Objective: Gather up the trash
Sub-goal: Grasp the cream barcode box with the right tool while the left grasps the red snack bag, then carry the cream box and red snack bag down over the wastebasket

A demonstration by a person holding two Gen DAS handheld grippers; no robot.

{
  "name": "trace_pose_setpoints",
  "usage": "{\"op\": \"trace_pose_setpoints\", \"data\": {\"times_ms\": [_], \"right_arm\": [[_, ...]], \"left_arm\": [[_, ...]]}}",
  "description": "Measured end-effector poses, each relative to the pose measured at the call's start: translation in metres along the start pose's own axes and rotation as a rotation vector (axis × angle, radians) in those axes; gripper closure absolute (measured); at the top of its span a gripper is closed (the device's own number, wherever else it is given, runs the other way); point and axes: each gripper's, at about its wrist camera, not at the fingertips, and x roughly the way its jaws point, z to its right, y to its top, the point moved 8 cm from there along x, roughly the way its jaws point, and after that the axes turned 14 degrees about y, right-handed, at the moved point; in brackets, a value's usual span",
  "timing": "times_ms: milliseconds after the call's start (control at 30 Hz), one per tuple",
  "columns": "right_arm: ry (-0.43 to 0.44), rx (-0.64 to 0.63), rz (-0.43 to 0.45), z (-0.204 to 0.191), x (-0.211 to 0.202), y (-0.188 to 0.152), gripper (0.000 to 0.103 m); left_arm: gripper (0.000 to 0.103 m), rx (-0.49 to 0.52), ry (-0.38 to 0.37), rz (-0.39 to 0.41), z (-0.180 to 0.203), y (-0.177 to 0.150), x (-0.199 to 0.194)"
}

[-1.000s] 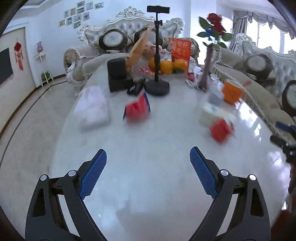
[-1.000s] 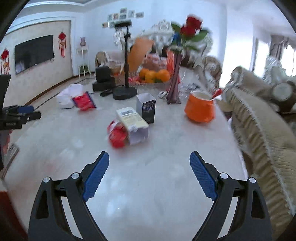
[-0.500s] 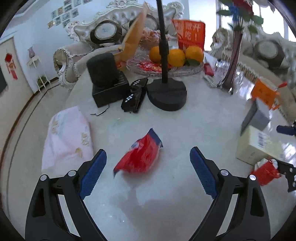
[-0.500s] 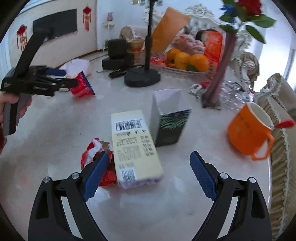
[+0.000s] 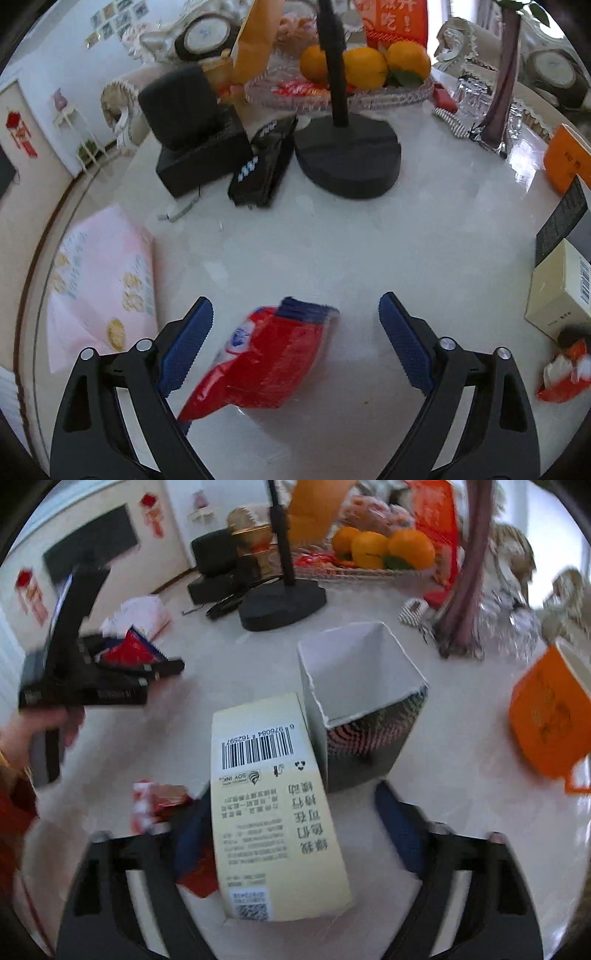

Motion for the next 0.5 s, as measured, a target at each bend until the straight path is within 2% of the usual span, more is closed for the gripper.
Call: {"op": "trace_pose_setpoints", "data": {"times_ms": [33,67,200,367,500], "right_arm": [[0.032,0.025,0.003,-0.003,-0.002,-0.003,0.051],[0.026,0.035,0.003,-0.004,-0.005,-0.007,0.051],[0.068,0.066,0.036,-0.014,-0.021,-0.023,0.052],[0.151,0.152,0.172,-0.034,-0.069,-0.046,0.052],[0.175,0.211,0.243,-0.043,-0.094,-0.068,0.052]], "left_arm": [[0.048,-0.004,-0.01,-0.019,0.001,-0.004,0.002],[0.063,-0.039,-0.055,-0.017,0.0,-0.006,0.0],[0.066,-0.073,-0.069,-0.032,-0.004,-0.014,-0.005],[0.067,-0.135,-0.189,-0.02,-0.004,-0.03,-0.035],[0.067,-0.135,-0.242,-0.011,-0.003,-0.051,-0.064]]}}
